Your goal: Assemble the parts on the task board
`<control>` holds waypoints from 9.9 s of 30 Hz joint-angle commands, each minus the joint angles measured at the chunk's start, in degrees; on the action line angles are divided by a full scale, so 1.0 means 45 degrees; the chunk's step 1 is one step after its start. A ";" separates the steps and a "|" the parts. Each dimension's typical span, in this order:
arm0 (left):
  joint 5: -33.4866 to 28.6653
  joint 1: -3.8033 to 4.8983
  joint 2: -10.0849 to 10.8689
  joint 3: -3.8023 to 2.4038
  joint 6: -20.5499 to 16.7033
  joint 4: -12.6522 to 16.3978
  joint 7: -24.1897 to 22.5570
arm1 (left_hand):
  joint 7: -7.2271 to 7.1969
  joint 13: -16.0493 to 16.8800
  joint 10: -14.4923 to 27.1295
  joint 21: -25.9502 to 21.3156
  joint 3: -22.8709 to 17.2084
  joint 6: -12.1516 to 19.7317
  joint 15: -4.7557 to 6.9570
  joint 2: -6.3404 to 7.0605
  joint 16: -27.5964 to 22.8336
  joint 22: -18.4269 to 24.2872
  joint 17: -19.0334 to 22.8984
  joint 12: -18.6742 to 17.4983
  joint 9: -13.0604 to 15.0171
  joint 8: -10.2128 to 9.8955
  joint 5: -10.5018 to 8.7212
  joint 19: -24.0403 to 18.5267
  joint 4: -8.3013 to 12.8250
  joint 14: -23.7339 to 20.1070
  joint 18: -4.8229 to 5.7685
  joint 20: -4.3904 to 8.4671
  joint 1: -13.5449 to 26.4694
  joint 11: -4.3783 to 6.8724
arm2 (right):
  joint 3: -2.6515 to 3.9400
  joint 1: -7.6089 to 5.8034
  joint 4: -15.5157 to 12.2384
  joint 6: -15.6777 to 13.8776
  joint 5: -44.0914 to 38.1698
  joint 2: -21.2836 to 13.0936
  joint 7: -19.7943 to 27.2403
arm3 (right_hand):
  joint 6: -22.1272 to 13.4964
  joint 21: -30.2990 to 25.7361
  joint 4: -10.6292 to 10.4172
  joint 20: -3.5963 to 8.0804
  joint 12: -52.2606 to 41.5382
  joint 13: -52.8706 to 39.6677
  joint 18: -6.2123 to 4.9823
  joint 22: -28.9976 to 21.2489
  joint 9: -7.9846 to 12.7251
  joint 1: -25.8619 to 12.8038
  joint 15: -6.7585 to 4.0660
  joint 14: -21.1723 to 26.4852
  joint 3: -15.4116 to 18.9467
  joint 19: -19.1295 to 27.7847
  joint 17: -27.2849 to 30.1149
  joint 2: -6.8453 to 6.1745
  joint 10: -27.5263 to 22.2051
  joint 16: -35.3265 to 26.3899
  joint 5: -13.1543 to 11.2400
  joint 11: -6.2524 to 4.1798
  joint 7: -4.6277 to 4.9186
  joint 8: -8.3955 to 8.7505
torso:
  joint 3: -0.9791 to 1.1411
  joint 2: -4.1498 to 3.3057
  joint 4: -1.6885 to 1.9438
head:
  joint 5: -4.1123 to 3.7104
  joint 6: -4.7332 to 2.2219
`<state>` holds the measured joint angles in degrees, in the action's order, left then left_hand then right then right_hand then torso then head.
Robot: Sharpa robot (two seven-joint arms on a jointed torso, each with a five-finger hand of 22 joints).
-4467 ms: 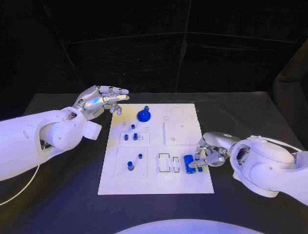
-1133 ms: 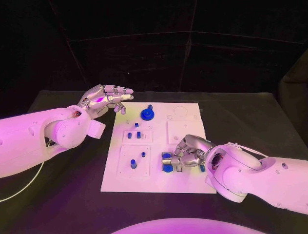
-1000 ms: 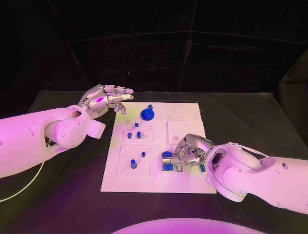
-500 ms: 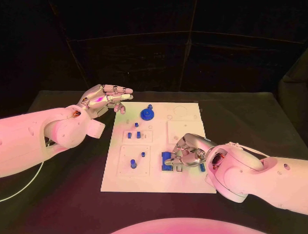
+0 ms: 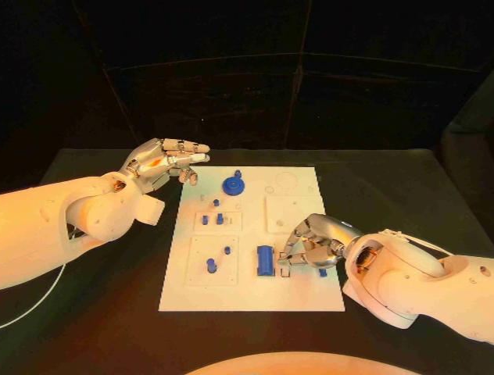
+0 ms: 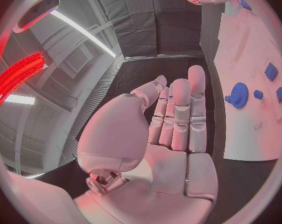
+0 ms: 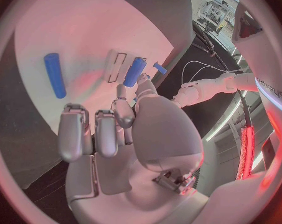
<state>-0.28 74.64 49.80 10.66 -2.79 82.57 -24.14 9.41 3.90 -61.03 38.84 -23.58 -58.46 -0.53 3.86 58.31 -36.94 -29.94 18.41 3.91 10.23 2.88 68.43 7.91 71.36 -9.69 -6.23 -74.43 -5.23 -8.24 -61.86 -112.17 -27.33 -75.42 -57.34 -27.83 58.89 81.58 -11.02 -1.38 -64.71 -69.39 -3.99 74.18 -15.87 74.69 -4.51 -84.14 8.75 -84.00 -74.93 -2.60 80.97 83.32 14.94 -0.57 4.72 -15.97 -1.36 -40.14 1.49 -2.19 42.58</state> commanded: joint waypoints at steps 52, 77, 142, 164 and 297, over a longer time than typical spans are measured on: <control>-0.0041 0.0004 0.0021 0.0043 0.0219 0.0020 -0.0077 | 0.0022 -0.0003 0.0086 -0.0067 0.0132 -0.0031 -0.0014 -0.0085 -0.0065 0.0034 0.0072 0.0045 -0.0018 -0.0059 -0.0007 -0.0069 0.0014 -0.0130 -0.0175 -0.0015 0.0083 -0.0059 | -0.0016 -0.0058 0.0465 0.4076 -0.3971 -0.0902 -0.1640 | 0.0468 -0.0008 0.0299 -0.0082 0.0334 -0.0028 0.0159 -0.0002 -0.0395 0.1016 0.0006 -0.0756 0.0563 -0.0007 -0.0368 0.0322 -0.0053 -0.0072 0.0048 0.0001 -0.0148 -0.0006 | -0.0015 0.0007 0.0010 | -0.0315 -0.0030; -0.0041 -0.0033 0.0053 0.0052 0.0267 0.0007 -0.0055 | 0.0022 -0.0002 0.0087 -0.0079 0.0147 -0.0035 -0.0014 -0.0099 -0.0054 0.0043 0.0074 0.0049 -0.0017 -0.0059 -0.0007 -0.0064 0.0015 -0.0128 -0.0175 -0.0016 0.0084 -0.0060 | -0.0012 0.0021 0.0008 0.3067 -0.3294 -0.0846 -0.1316 | 0.0535 0.0189 0.0420 0.0023 0.0253 -0.0246 0.0232 0.0390 -0.0411 0.1681 -0.0085 -0.0851 -0.1271 -0.0167 -0.0848 0.0862 0.0034 0.0152 0.2529 -0.0105 -0.0229 0.0459 | -0.0010 0.0011 0.0035 | -0.0298 -0.0027; -0.0041 -0.0060 0.0081 0.0059 0.0270 0.0093 -0.0022 | 0.0041 -0.0004 0.0119 -0.0122 0.0243 -0.0003 -0.0027 -0.0092 -0.0040 0.0075 0.0133 0.0048 -0.0020 -0.0083 -0.0009 -0.0048 -0.0005 -0.0140 -0.0172 -0.0025 0.0156 -0.0078 | -0.0007 0.0017 0.0472 0.1624 0.0498 0.0584 -0.1588 | 0.1835 0.0398 -0.1224 0.0116 0.0140 -0.0493 0.0303 0.0783 -0.0179 -0.1030 -0.0202 -0.0961 -0.2399 -0.0322 -0.1518 -0.0597 0.0521 0.0495 0.3320 -0.0259 -0.0454 0.0872 | -0.0016 -0.0001 -0.0002 | -0.0101 0.0136; -0.0041 -0.0058 0.0103 0.0059 0.0280 0.0100 0.0022 | 0.0042 -0.0004 0.0123 -0.0129 0.0258 -0.0001 -0.0030 -0.0101 -0.0038 0.0080 0.0142 0.0049 -0.0020 -0.0085 -0.0008 -0.0046 -0.0018 -0.0141 -0.0171 -0.0027 0.0177 -0.0081 | -0.0007 0.0017 0.0479 0.1474 0.0388 0.0616 -0.1493 | 0.1977 0.0435 -0.1251 0.0130 0.0231 -0.0509 0.0318 0.0876 -0.0253 -0.3009 -0.0221 -0.0971 -0.0854 -0.0356 -0.1612 -0.0007 0.0627 0.0532 0.0047 -0.0283 -0.0502 0.0959 | -0.0021 0.0004 -0.0010 | -0.0145 0.0158; 0.0063 -0.3218 -0.1136 -0.2369 -0.9183 0.1641 -0.1256 | -0.2091 -0.0866 1.3561 -0.8631 0.5241 1.2990 0.0118 -0.0858 -1.2957 0.8209 0.6653 -0.4091 -0.0870 -0.2273 -0.0639 -1.5207 -0.1758 -1.5857 0.2153 0.1384 1.6540 0.1163 | 0.1832 0.0378 0.4936 -0.3731 1.6760 0.2811 1.2806 | -1.3087 -1.8129 0.2450 0.0306 1.4380 1.5419 0.0887 -1.6485 0.3526 -1.6597 0.1002 1.8697 -0.1944 1.8668 1.6652 0.0578 -1.7994 -1.8516 -0.3319 0.0127 -0.1050 0.3550 | 0.0302 0.1991 -0.0332 | 0.0487 -0.1822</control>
<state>-0.78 60.06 44.69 0.08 -43.92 89.85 -28.49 -0.01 0.05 -0.30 0.23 -0.34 -0.30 -0.01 -0.01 0.40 -0.06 -0.06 0.21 0.06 0.23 0.22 0.24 0.01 0.22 -0.34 0.06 -0.43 0.00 -0.06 -60.06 -89.82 -43.84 0.17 -44.68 29.04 0.28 0.39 -0.37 0.01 -0.21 -0.05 -0.39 0.09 -0.09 0.31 -0.01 -0.21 -0.05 -0.31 -0.08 0.02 0.30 0.27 0.36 0.00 -0.02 -0.23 0.00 -31.17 -0.01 0.01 34.37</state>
